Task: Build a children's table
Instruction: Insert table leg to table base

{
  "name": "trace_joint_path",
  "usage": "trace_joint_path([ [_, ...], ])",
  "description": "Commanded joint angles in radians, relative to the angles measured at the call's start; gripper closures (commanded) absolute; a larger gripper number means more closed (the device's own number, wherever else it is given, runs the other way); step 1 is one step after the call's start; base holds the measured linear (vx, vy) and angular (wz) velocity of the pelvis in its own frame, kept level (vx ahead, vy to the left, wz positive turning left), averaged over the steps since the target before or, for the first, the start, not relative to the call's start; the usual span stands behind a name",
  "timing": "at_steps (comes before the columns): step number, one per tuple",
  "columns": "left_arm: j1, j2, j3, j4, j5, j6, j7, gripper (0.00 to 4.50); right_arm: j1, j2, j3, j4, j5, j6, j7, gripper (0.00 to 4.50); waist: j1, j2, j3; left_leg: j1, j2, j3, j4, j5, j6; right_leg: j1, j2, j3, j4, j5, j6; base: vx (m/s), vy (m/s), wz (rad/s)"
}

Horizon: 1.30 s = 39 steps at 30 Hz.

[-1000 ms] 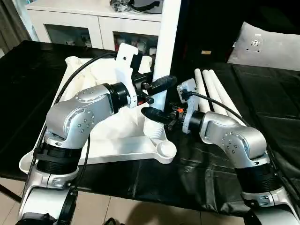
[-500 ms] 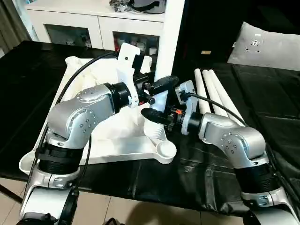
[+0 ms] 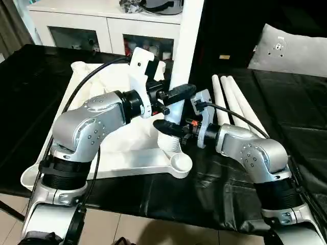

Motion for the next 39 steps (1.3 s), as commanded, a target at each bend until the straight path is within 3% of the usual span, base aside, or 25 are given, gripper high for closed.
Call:
trace_joint_path([
  [1, -0.023, 0.002, -0.007, -0.044, 0.002, -0.008, -0.025, 2.62, -0.009, -0.006, -0.013, 0.003, -0.006, -0.002, -0.006, 2.25, -0.002, -0.003, -0.073, 0.006, 0.037, -0.008, -0.068, -0.092, -0.027, 0.056, -0.069, 0.044, -0.065, -0.217, -0.147, 0.0, 0.0, 0.0],
  [10, -0.024, 0.0, -0.002, -0.061, -0.004, 0.004, -0.027, 2.62, -0.007, -0.006, -0.015, 0.005, -0.011, -0.017, 0.008, 2.52, -0.002, -0.005, -0.072, 0.005, 0.037, -0.008, -0.068, -0.093, -0.028, 0.057, -0.069, 0.043, -0.064, -0.219, -0.147, 0.0, 0.0, 0.0],
  [15, -0.032, -0.012, 0.024, -0.065, -0.031, 0.043, -0.004, 2.62, 0.002, 0.003, -0.018, -0.003, -0.033, -0.062, -0.013, 2.53, -0.002, 0.0, -0.073, 0.007, 0.036, -0.009, -0.068, -0.095, -0.03, 0.055, -0.069, 0.043, -0.064, -0.218, -0.149, 0.0, 0.0, 0.0],
  [17, -0.036, -0.011, 0.027, -0.066, -0.033, 0.043, -0.006, 2.06, 0.002, 0.011, -0.018, 0.004, -0.048, -0.083, -0.028, 2.54, -0.002, -0.002, -0.072, 0.006, 0.036, -0.008, -0.068, -0.1, -0.032, 0.056, -0.069, 0.043, -0.066, -0.223, -0.149, 0.0, 0.0, 0.0],
  [19, -0.033, -0.009, 0.026, -0.071, -0.041, 0.046, -0.016, 1.92, 0.0, 0.016, -0.02, 0.008, -0.057, -0.08, -0.05, 2.54, -0.003, -0.002, -0.072, 0.006, 0.036, -0.008, -0.069, -0.098, -0.032, 0.055, -0.069, 0.043, -0.066, -0.228, -0.147, 0.0, 0.0, 0.0],
  [31, -0.017, -0.06, 0.08, -0.106, -0.114, 0.081, -0.008, 1.92, -0.001, 0.012, -0.022, 0.041, -0.083, -0.085, -0.065, 2.55, -0.002, -0.001, -0.072, 0.006, 0.035, -0.009, -0.069, -0.105, -0.03, 0.056, -0.068, 0.043, -0.066, -0.225, -0.148, 0.0, 0.0, 0.0],
  [39, 0.013, -0.012, 0.029, -0.101, -0.034, 0.053, -0.042, 1.92, 0.019, 0.001, 0.016, 0.032, -0.112, -0.111, -0.045, 2.55, -0.004, 0.0, -0.071, 0.007, 0.037, -0.009, -0.07, -0.108, -0.03, 0.054, -0.068, 0.043, -0.067, -0.225, -0.145, 0.0, 0.0, 0.0],
])
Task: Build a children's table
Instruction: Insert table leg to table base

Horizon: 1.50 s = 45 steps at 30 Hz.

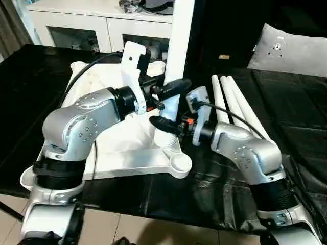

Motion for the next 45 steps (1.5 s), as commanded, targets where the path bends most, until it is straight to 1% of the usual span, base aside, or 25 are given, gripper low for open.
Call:
trace_joint_path([
  [1, 0.011, -0.003, -0.031, -0.052, -0.014, -0.006, -0.055, 1.92, 0.021, -0.024, -0.02, 0.035, -0.044, -0.01, -0.035, 2.55, -0.004, 0.0, -0.071, 0.007, 0.037, -0.009, -0.07, -0.108, -0.031, 0.054, -0.067, 0.044, -0.066, -0.226, -0.143, 0.0, 0.0, 0.0],
  [4, 0.037, 0.004, -0.039, -0.042, 0.01, -0.033, -0.065, 1.92, 0.045, -0.028, -0.015, 0.026, -0.049, -0.028, -0.026, 2.56, -0.003, -0.002, -0.071, 0.007, 0.037, -0.008, -0.07, -0.115, -0.03, 0.054, -0.068, 0.045, -0.068, -0.234, -0.138, 0.0, 0.0, 0.0],
  [5, 0.072, 0.005, -0.041, -0.046, 0.004, -0.046, -0.083, 1.92, 0.076, -0.034, -0.008, 0.011, -0.051, -0.031, -0.021, 2.57, -0.003, 0.0, -0.072, 0.006, 0.038, -0.009, -0.071, -0.109, -0.029, 0.055, -0.068, 0.044, -0.067, -0.229, -0.138, 0.0, 0.0, 0.0],
  [6, 0.093, 0.004, -0.041, -0.052, -0.005, -0.054, -0.099, 1.93, 0.094, -0.038, -0.004, 0.0, -0.05, -0.029, -0.019, 2.57, -0.003, -0.003, -0.071, 0.004, 0.038, -0.008, -0.071, -0.106, -0.027, 0.056, -0.07, 0.045, -0.07, -0.23, -0.136, 0.0, 0.0, 0.0],
  [7, 0.1, 0.004, -0.041, -0.054, -0.01, -0.056, -0.103, 1.87, 0.1, -0.039, -0.003, -0.004, -0.049, -0.028, -0.018, 2.57, -0.003, -0.002, -0.07, 0.007, 0.039, -0.009, -0.072, -0.112, -0.03, 0.055, -0.069, 0.045, -0.068, -0.237, -0.137, 0.0, 0.0, 0.0],
  [8, 0.116, 0.005, -0.041, -0.06, -0.02, -0.062, -0.116, 1.52, 0.114, -0.042, 0.0, -0.013, -0.049, -0.026, -0.016, 2.57, -0.004, -0.002, -0.072, 0.006, 0.038, -0.008, -0.071, -0.109, -0.028, 0.055, -0.068, 0.045, -0.068, -0.233, -0.137, 0.0, 0.0, 0.0],
  [10, 0.157, 0.011, -0.048, -0.087, -0.05, -0.073, -0.161, 1.45, 0.146, -0.049, 0.006, -0.038, -0.045, -0.02, -0.012, 2.57, -0.005, -0.005, -0.07, 0.006, 0.038, -0.007, -0.072, -0.115, -0.024, 0.054, -0.068, 0.045, -0.071, -0.244, -0.135, 0.0, 0.0, 0.0],
  [12, 0.174, 0.017, -0.056, -0.098, -0.055, -0.077, -0.182, 1.36, 0.157, -0.053, 0.009, -0.047, -0.044, -0.018, -0.01, 2.57, -0.005, -0.003, -0.069, 0.007, 0.038, -0.008, -0.073, -0.127, -0.023, 0.053, -0.069, 0.045, -0.072, -0.266, -0.134, 0.0, 0.0, 0.0],
  [14, 0.211, 0.03, -0.074, -0.113, -0.056, -0.082, -0.214, 1.0, 0.18, -0.059, 0.011, -0.065, -0.043, -0.014, -0.01, 2.57, -0.006, -0.003, -0.066, 0.008, 0.04, -0.008, -0.075, -0.142, -0.025, 0.05, -0.068, 0.046, -0.075, -0.291, -0.126, 0.0, 0.0, 0.0],
  [16, 0.227, 0.02, -0.061, -0.107, -0.06, -0.082, -0.207, 0.96, 0.19, -0.06, 0.009, -0.08, -0.039, -0.01, -0.012, 2.58, -0.008, -0.001, -0.064, 0.008, 0.04, -0.008, -0.076, -0.158, -0.026, 0.048, -0.067, 0.046, -0.077, -0.312, -0.122, 0.0, 0.0, 0.0],
  [17, 0.227, 0.02, -0.061, -0.107, -0.06, -0.082, -0.207, 0.96, 0.19, -0.06, 0.009, -0.08, -0.039, -0.01, -0.012, 2.58, -0.009, -0.002, -0.065, 0.01, 0.039, -0.008, -0.076, -0.169, -0.029, 0.048, -0.067, 0.046, -0.079, -0.327, -0.119, 0.0, 0.0, 0.0],
  [18, 0.228, 0.008, -0.045, -0.104, -0.071, -0.086, -0.205, 0.67, 0.191, -0.059, 0.006, -0.086, -0.035, -0.008, -0.014, 2.59, -0.009, -0.002, -0.064, 0.011, 0.039, -0.009, -0.076, -0.175, -0.03, 0.047, -0.067, 0.046, -0.08, -0.335, -0.118, 0.0, 0.0, 0.0],
  [19, 0.228, 0.003, -0.038, -0.105, -0.077, -0.087, -0.206, 0.55, 0.19, -0.059, 0.005, -0.087, -0.034, -0.008, -0.015, 2.59, -0.01, -0.003, -0.064, 0.011, 0.038, -0.009, -0.076, -0.181, -0.03, 0.047, -0.067, 0.046, -0.082, -0.348, -0.114, 0.0, 0.0, 0.0],
  [21, 0.214, -0.043, 0.021, -0.108, -0.153, -0.084, -0.208, 0.54, 0.18, -0.057, -0.002, -0.091, -0.022, -0.012, -0.005, 2.59, -0.009, -0.003, -0.065, 0.009, 0.037, -0.009, -0.075, -0.173, -0.031, 0.049, -0.069, 0.045, -0.083, -0.346, -0.119, 0.0, 0.0, 0.0],
  [23, 0.207, -0.054, 0.031, -0.109, -0.179, -0.081, -0.217, 0.44, 0.173, -0.059, 0.001, -0.093, -0.02, -0.014, 0.007, 2.59, -0.008, -0.002, -0.066, 0.007, 0.037, -0.01, -0.075, -0.167, -0.029, 0.05, -0.067, 0.045, -0.079, -0.321, -0.126, 0.0, 0.0, 0.0],
  [24, 0.207, -0.054, 0.031, -0.109, -0.179, -0.081, -0.217, 0.12, 0.173, -0.059, 0.001, -0.093, -0.02, -0.014, 0.007, 2.59, -0.009, -0.003, -0.066, 0.007, 0.037, -0.009, -0.075, -0.166, -0.026, 0.05, -0.066, 0.045, -0.08, -0.318, -0.124, 0.0, 0.0, 0.0],
  [28, 0.202, -0.056, 0.025, -0.097, -0.177, -0.096, -0.228, 0.08, 0.158, -0.063, 0.009, -0.099, -0.019, -0.018, 0.024, 2.59, -0.009, -0.001, -0.068, 0.007, 0.038, -0.009, -0.074, -0.14, -0.019, 0.052, -0.065, 0.045, -0.075, -0.275, -0.128, 0.0, 0.0, 0.0],
  [31, 0.198, -0.08, 0.056, -0.078, -0.19, -0.11, -0.211, 0.0, 0.15, -0.059, 0.008, -0.102, -0.018, -0.018, 0.03, 2.59, -0.01, 0.0, -0.069, 0.007, 0.038, -0.008, -0.073, -0.135, -0.017, 0.054, -0.065, 0.046, -0.073, -0.24, -0.145, 0.0, 0.0, 0.0],
  [33, 0.174, -0.107, 0.136, -0.032, -0.219, -0.145, -0.163, 0.0, 0.14, -0.058, 0.006, -0.103, -0.016, -0.017, 0.036, 2.59, -0.01, 0.0, -0.068, 0.007, 0.037, -0.008, -0.071, -0.144, -0.018, 0.055, -0.065, 0.045, -0.074, -0.247, -0.149, 0.0, 0.0, 0.0],
  [34, 0.173, -0.107, 0.138, -0.031, -0.22, -0.146, -0.161, 0.0, 0.139, -0.058, 0.006, -0.103, -0.015, -0.017, 0.036, 2.59, -0.01, 0.0, -0.067, 0.007, 0.035, -0.008, -0.071, -0.15, -0.017, 0.055, -0.065, 0.044, -0.077, -0.263, -0.143, 0.0, 0.0, 0.0],
  [36, 0.147, -0.12, 0.203, 0.027, -0.228, -0.192, -0.116, 0.0, 0.134, -0.062, 0.009, -0.105, -0.012, -0.014, 0.048, 2.59, -0.009, 0.001, -0.067, 0.007, 0.034, -0.009, -0.071, -0.156, -0.017, 0.056, -0.065, 0.044, -0.08, -0.284, -0.131, 0.0, 0.0, 0.0],
  [39, 0.138, -0.114, 0.216, 0.056, -0.215, -0.205, -0.099, 0.0, 0.133, -0.064, 0.01, -0.108, -0.011, -0.013, 0.052, 2.59, -0.009, 0.003, -0.069, 0.009, 0.037, -0.011, -0.073, -0.152, -0.019, 0.054, -0.064, 0.044, -0.076, -0.271, -0.127, 0.0, 0.0, 0.0],
  [41, 0.145, -0.09, 0.172, 0.076, -0.16, -0.19, -0.111, 0.0, 0.133, -0.065, 0.01, -0.111, -0.011, -0.013, 0.056, 2.59, -0.008, 0.004, -0.07, 0.01, 0.038, -0.012, -0.074, -0.141, -0.017, 0.053, -0.064, 0.044, -0.073, -0.247, -0.127, 0.0, 0.0, 0.0],
  [43, 0.157, -0.095, 0.148, 0.061, -0.167, -0.166, -0.129, 0.0, 0.132, -0.064, 0.01, -0.113, -0.01, -0.012, 0.059, 2.59, -0.005, 0.007, -0.071, 0.012, 0.04, -0.011, -0.073, -0.133, -0.018, 0.052, -0.066, 0.045, -0.07, -0.225, -0.139, 0.0, 0.0, 0.0],
  [45, 0.173, -0.111, 0.123, 0.028, -0.202, -0.128, -0.157, 0.0, 0.13, -0.064, 0.01, -0.113, -0.011, -0.011, 0.061, 2.59, -0.003, 0.005, -0.073, 0.01, 0.041, -0.009, -0.071, -0.12, -0.019, 0.055, -0.068, 0.046, -0.066, -0.198, -0.155, 0.0, 0.0, 0.0],
])
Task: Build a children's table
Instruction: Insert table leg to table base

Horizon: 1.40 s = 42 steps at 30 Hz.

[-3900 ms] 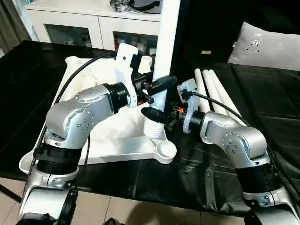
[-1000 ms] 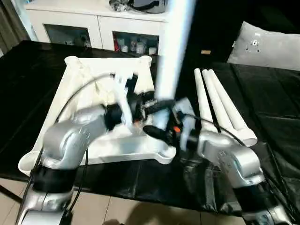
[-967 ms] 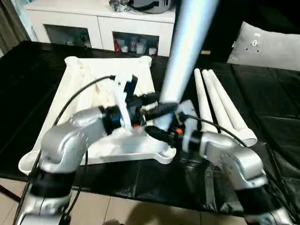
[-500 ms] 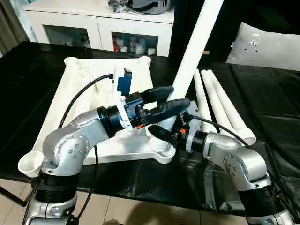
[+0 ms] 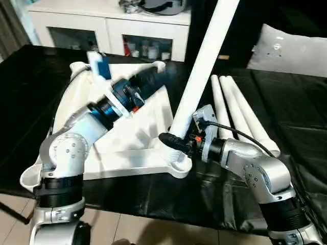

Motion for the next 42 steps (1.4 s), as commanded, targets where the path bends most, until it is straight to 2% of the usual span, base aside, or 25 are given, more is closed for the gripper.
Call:
trace_joint_path([
  [1, 0.005, -0.009, -0.039, -0.042, -0.025, 0.037, -0.032, 0.0, -0.017, -0.004, 0.001, -0.025, 0.015, 0.003, 0.012, 2.59, -0.004, 0.005, -0.072, 0.008, 0.041, -0.01, -0.071, -0.113, -0.019, 0.055, -0.068, 0.045, -0.063, -0.185, -0.166, 0.0, 0.0, 0.0],
  [4, 0.013, -0.021, -0.079, -0.057, -0.049, 0.062, -0.048, 0.0, -0.018, -0.004, 0.001, -0.025, 0.015, 0.006, 0.017, 2.59, -0.005, 0.003, -0.069, 0.008, 0.039, -0.009, -0.071, -0.137, -0.018, 0.055, -0.069, 0.045, -0.068, -0.216, -0.17, 0.0, 0.0, 0.0],
  [10, 0.02, -0.016, -0.13, -0.082, -0.084, 0.119, -0.097, 0.0, -0.017, -0.005, 0.0, -0.031, 0.015, 0.011, 0.021, 2.59, -0.009, 0.004, -0.067, 0.007, 0.038, -0.011, -0.073, -0.163, -0.023, 0.055, -0.068, 0.044, -0.077, -0.297, -0.135, 0.0, 0.0, 0.0],
  [15, 0.022, -0.011, -0.098, -0.084, -0.084, 0.095, -0.088, 0.0, -0.012, 0.0, -0.022, -0.039, 0.02, 0.014, 0.004, 2.59, -0.015, 0.006, -0.068, 0.007, 0.038, -0.012, -0.073, -0.158, -0.022, 0.055, -0.065, 0.044, -0.075, -0.27, -0.143, 0.0, 0.0, 0.0],
  [16, 0.023, -0.008, -0.091, -0.082, -0.077, 0.08, -0.086, 0.0, -0.011, 0.004, -0.032, -0.039, 0.021, 0.02, -0.008, 2.59, -0.015, 0.01, -0.068, 0.008, 0.038, -0.012, -0.072, -0.157, -0.022, 0.054, -0.065, 0.044, -0.074, -0.265, -0.144, 0.0, 0.0, 0.0],
  [18, 0.024, -0.007, -0.087, -0.082, -0.073, 0.071, -0.084, 0.0, -0.01, 0.007, -0.038, -0.04, 0.022, 0.024, -0.016, 2.59, -0.017, 0.009, -0.068, 0.009, 0.038, -0.011, -0.073, -0.156, -0.021, 0.054, -0.064, 0.043, -0.074, -0.255, -0.149, 0.0, 0.0, 0.0],
  [19, 0.022, -0.003, -0.071, -0.074, -0.068, 0.062, -0.074, 0.0, -0.011, 0.021, -0.06, -0.035, 0.019, 0.015, -0.045, 2.59, -0.017, 0.011, -0.069, 0.008, 0.038, -0.012, -0.072, -0.151, -0.024, 0.055, -0.065, 0.043, -0.073, -0.246, -0.151, 0.0, 0.0, 0.0],
  [21, 0.019, 0.027, -0.055, -0.047, -0.018, 0.035, -0.058, 0.0, -0.016, 0.046, -0.112, -0.027, 0.009, 0.017, -0.124, 2.59, -0.019, 0.018, -0.069, 0.008, 0.037, -0.012, -0.073, -0.154, -0.029, 0.052, -0.064, 0.043, -0.074, -0.249, -0.15, 0.0, 0.0, 0.0],
  [22, 0.021, 0.057, -0.065, -0.029, 0.027, 0.021, -0.056, 0.0, -0.017, 0.049, -0.127, -0.027, 0.0, 0.027, -0.154, 2.59, -0.022, 0.018, -0.069, 0.009, 0.035, -0.012, -0.073, -0.156, -0.033, 0.052, -0.062, 0.042, -0.074, -0.252, -0.143, 0.0, 0.0, 0.0],
  [23, 0.021, 0.061, -0.067, -0.027, 0.032, 0.019, -0.057, 0.0, -0.017, 0.049, -0.128, -0.027, 0.0, 0.028, -0.156, 2.59, -0.023, 0.017, -0.069, 0.012, 0.035, -0.013, -0.075, -0.16, -0.034, 0.052, -0.06, 0.042, -0.074, -0.254, -0.137, 0.0, 0.0, 0.0],
  [24, 0.036, 0.141, -0.116, 0.001, 0.133, -0.012, -0.081, 0.0, -0.01, 0.046, -0.145, -0.042, 0.006, 0.073, -0.181, 2.59, -0.026, 0.02, -0.068, 0.012, 0.034, -0.014, -0.076, -0.164, -0.035, 0.051, -0.058, 0.042, -0.077, -0.262, -0.124, 0.0, 0.0, 0.0],
  [25, 0.037, 0.145, -0.119, 0.002, 0.136, -0.013, -0.084, 0.0, -0.01, 0.046, -0.145, -0.043, 0.007, 0.076, -0.183, 2.59, -0.031, 0.021, -0.07, 0.011, 0.033, -0.015, -0.078, -0.166, -0.038, 0.054, -0.057, 0.043, -0.073, -0.262, -0.112, 0.0, 0.0, 0.0],
  [26, 0.047, 0.177, -0.14, 0.001, 0.162, -0.02, -0.099, 0.0, -0.003, 0.046, -0.152, -0.056, 0.019, 0.096, -0.19, 2.59, -0.032, 0.025, -0.071, 0.014, 0.034, -0.015, -0.077, -0.164, -0.043, 0.052, -0.058, 0.043, -0.073, -0.249, -0.115, 0.0, 0.0, 0.0],
  [27, 0.047, 0.177, -0.14, 0.001, 0.162, -0.02, -0.099, 0.0, -0.003, 0.046, -0.152, -0.056, 0.019, 0.096, -0.19, 2.59, -0.033, 0.025, -0.07, 0.013, 0.035, -0.015, -0.077, -0.163, -0.044, 0.053, -0.06, 0.043, -0.072, -0.243, -0.121, 0.0, 0.0, 0.0],
  [28, 0.062, 0.231, -0.179, 0.004, 0.218, -0.045, -0.116, 0.0, 0.006, 0.047, -0.169, -0.069, 0.037, 0.11, -0.202, 2.59, -0.031, 0.026, -0.071, 0.014, 0.036, -0.015, -0.077, -0.163, -0.044, 0.052, -0.061, 0.044, -0.074, -0.239, -0.13, 0.0, 0.0, 0.0],
  [31, 0.089, 0.314, -0.242, -0.004, 0.302, -0.088, -0.158, 0.0, 0.016, 0.046, -0.188, -0.083, 0.043, 0.13, -0.227, 2.59, -0.034, 0.027, -0.072, 0.012, 0.036, -0.014, -0.077, -0.154, -0.044, 0.054, -0.062, 0.044, -0.066, -0.211, -0.141, 0.0, 0.0, 0.0],
  [33, 0.118, 0.392, -0.304, -0.028, 0.371, -0.134, -0.221, 0.0, 0.024, 0.03, -0.184, -0.1, 0.039, 0.125, -0.222, 2.59, -0.035, 0.027, -0.07, 0.011, 0.035, -0.014, -0.079, -0.156, -0.037, 0.053, -0.061, 0.045, -0.07, -0.231, -0.132, 0.0, 0.0, 0.0],
  [34, 0.137, 0.437, -0.346, -0.041, 0.412, -0.182, -0.278, 0.0, 0.028, 0.012, -0.171, -0.114, 0.022, 0.118, -0.216, 2.59, -0.034, 0.028, -0.069, 0.015, 0.038, -0.014, -0.079, -0.159, -0.041, 0.05, -0.063, 0.046, -0.071, -0.24, -0.129, 0.0, 0.0, 0.0],
  [37, 0.153, 0.473, -0.384, -0.053, 0.444, -0.214, -0.33, 0.0, 0.03, 0.004, -0.163, -0.123, -0.001, 0.104, -0.223, 2.59, -0.033, 0.03, -0.067, 0.019, 0.038, -0.013, -0.081, -0.174, -0.052, 0.046, -0.063, 0.046, -0.071, -0.261, -0.135, 0.0, 0.0, 0.0],
  [38, 0.174, 0.512, -0.43, -0.063, 0.483, -0.252, -0.378, 0.27, 0.036, 0.014, -0.163, -0.144, -0.023, 0.08, -0.251, 2.59, -0.032, 0.032, -0.064, 0.019, 0.039, -0.013, -0.083, -0.198, -0.057, 0.043, -0.064, 0.047, -0.074, -0.285, -0.139, 0.0, 0.0, 0.0],
  [39, 0.177, 0.525, -0.449, -0.061, 0.502, -0.266, -0.386, 0.34, 0.034, 0.007, -0.15, -0.15, -0.036, 0.057, -0.243, 2.59, -0.032, 0.033, -0.066, 0.019, 0.039, -0.014, -0.084, -0.203, -0.06, 0.043, -0.066, 0.047, -0.071, -0.289, -0.137, 0.0, 0.0, 0.0],
  [42, 0.182, 0.533, -0.471, -0.053, 0.524, -0.288, -0.392, 0.39, 0.03, -0.016, -0.121, -0.162, -0.038, 0.039, -0.199, 2.59, -0.034, 0.032, -0.064, 0.019, 0.039, -0.013, -0.084, -0.219, -0.064, 0.044, -0.065, 0.049, -0.072, -0.294, -0.132, 0.0, 0.0, 0.0],
])
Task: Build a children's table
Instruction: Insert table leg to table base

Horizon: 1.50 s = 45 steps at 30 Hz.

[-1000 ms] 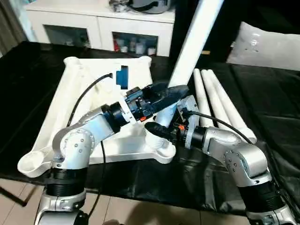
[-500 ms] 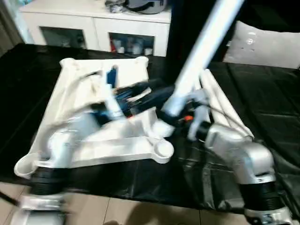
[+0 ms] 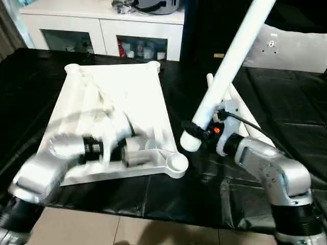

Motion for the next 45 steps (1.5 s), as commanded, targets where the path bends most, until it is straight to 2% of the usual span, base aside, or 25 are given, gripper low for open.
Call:
trace_joint_path([
  [1, -0.003, -0.005, -0.008, 0.004, 0.023, -0.026, 0.002, 0.54, -0.003, -0.02, 0.024, -0.034, -0.009, 0.003, 0.019, 2.59, -0.003, 0.019, -0.064, 0.015, 0.039, -0.013, -0.079, -0.228, -0.06, 0.046, -0.064, 0.047, -0.072, -0.293, -0.139, 0.0, 0.0, 0.0],
  [4, -0.009, -0.024, -0.022, 0.041, 0.055, -0.066, 0.01, 0.79, 0.009, -0.025, 0.033, -0.042, -0.04, -0.017, -0.014, 2.59, -0.004, 0.016, -0.062, 0.015, 0.037, -0.013, -0.079, -0.243, -0.062, 0.045, -0.067, 0.048, -0.078, -0.341, -0.133, 0.0, 0.0, 0.0],
  [5, -0.014, -0.042, -0.028, 0.074, 0.077, -0.087, 0.022, 0.82, 0.009, -0.022, 0.021, -0.05, -0.026, 0.06, -0.042, 2.59, -0.005, 0.016, -0.063, 0.015, 0.036, -0.014, -0.079, -0.239, -0.062, 0.045, -0.064, 0.048, -0.079, -0.344, -0.128, 0.0, 0.0, 0.0],
  [7, -0.015, -0.049, -0.032, 0.094, 0.094, -0.101, 0.031, 1.09, 0.012, -0.02, 0.014, -0.054, -0.018, 0.085, -0.045, 2.59, -0.006, 0.017, -0.064, 0.016, 0.035, -0.015, -0.079, -0.242, -0.061, 0.045, -0.064, 0.048, -0.079, -0.342, -0.124, 0.0, 0.0, 0.0],
  [9, -0.017, -0.049, -0.043, 0.125, 0.124, -0.119, 0.042, 1.23, 0.026, -0.031, 0.022, -0.055, -0.018, 0.059, -0.017, 2.59, -0.006, 0.017, -0.065, 0.014, 0.037, -0.015, -0.078, -0.241, -0.058, 0.045, -0.065, 0.048, -0.079, -0.33, -0.124, 0.0, 0.0, 0.0],
  [10, -0.013, -0.053, -0.04, 0.144, 0.124, -0.127, 0.04, 1.25, 0.04, -0.037, 0.029, -0.05, -0.019, 0.018, 0.003, 2.59, -0.004, 0.017, -0.066, 0.014, 0.036, -0.015, -0.077, -0.236, -0.056, 0.046, -0.066, 0.049, -0.078, -0.32, -0.126, 0.0, 0.0, 0.0],
  [11, -0.011, -0.057, -0.037, 0.152, 0.12, -0.132, 0.036, 1.47, 0.048, -0.046, 0.042, -0.046, -0.034, -0.029, 0.02, 2.59, -0.004, 0.018, -0.067, 0.013, 0.037, -0.014, -0.076, -0.233, -0.055, 0.046, -0.067, 0.048, -0.078, -0.309, -0.129, 0.0, 0.0, 0.0],
  [13, -0.009, -0.071, -0.029, 0.175, 0.119, -0.146, 0.03, 1.67, 0.065, -0.057, 0.062, -0.046, -0.054, -0.078, 0.042, 2.59, -0.004, 0.019, -0.068, 0.012, 0.038, -0.014, -0.076, -0.223, -0.052, 0.046, -0.065, 0.048, -0.074, -0.275, -0.142, 0.0, 0.0, 0.0],
  [18, -0.008, -0.07, -0.044, 0.212, 0.147, -0.179, 0.007, 2.11, 0.08, -0.036, 0.047, -0.066, -0.001, -0.037, 0.066, 2.59, -0.007, 0.017, -0.066, 0.012, 0.038, -0.015, -0.077, -0.24, -0.041, 0.048, -0.066, 0.048, -0.076, -0.293, -0.156, 0.0, 0.0, 0.0],
  [23, -0.006, -0.072, -0.047, 0.228, 0.149, -0.194, -0.012, 2.57, 0.093, -0.036, 0.058, -0.068, 0.021, -0.055, 0.096, 2.59, -0.005, 0.022, -0.065, 0.016, 0.04, -0.016, -0.078, -0.256, -0.042, 0.045, -0.067, 0.048, -0.078, -0.32, -0.154, 0.0, 0.0, 0.0],
  [25, -0.005, -0.066, -0.054, 0.232, 0.158, -0.198, -0.021, 2.71, 0.094, -0.038, 0.064, -0.066, 0.022, -0.062, 0.102, 2.59, -0.005, 0.019, -0.065, 0.015, 0.039, -0.016, -0.078, -0.254, -0.04, 0.045, -0.067, 0.048, -0.079, -0.319, -0.153, 0.0, 0.0, 0.0],
  [33, 0.0, -0.043, -0.076, 0.273, 0.212, -0.233, -0.051, 3.34, 0.091, -0.048, 0.095, -0.062, 0.014, -0.082, 0.149, 2.59, -0.005, 0.024, -0.066, 0.015, 0.041, -0.017, -0.079, -0.252, -0.041, 0.045, -0.068, 0.048, -0.075, -0.295, -0.161, 0.0, 0.0, 0.0],
  [36, -0.004, -0.047, -0.075, 0.287, 0.223, -0.245, -0.053, 3.58, 0.087, -0.049, 0.097, -0.055, 0.013, -0.086, 0.155, 2.59, -0.005, 0.023, -0.066, 0.015, 0.041, -0.017, -0.079, -0.258, -0.042, 0.046, -0.069, 0.048, -0.076, -0.297, -0.166, 0.0, 0.0, 0.0],
  [41, -0.009, -0.073, -0.051, 0.302, 0.207, -0.253, -0.06, 3.97, 0.08, -0.054, 0.114, -0.045, 0.008, -0.091, 0.17, 2.59, -0.005, 0.019, -0.063, 0.016, 0.04, -0.016, -0.079, -0.272, -0.04, 0.044, -0.07, 0.049, -0.082, -0.343, -0.157, 0.0, 0.0, 0.0],
  [45, -0.01, -0.083, -0.047, 0.312, 0.203, -0.261, -0.062, 4.23, 0.075, -0.06, 0.124, -0.034, -0.002, -0.098, 0.176, 2.59, -0.004, 0.021, -0.064, 0.017, 0.041, -0.018, -0.08, -0.277, -0.04, 0.043, -0.071, 0.048, -0.083, -0.363, -0.15, 0.0, 0.0, 0.0],
])
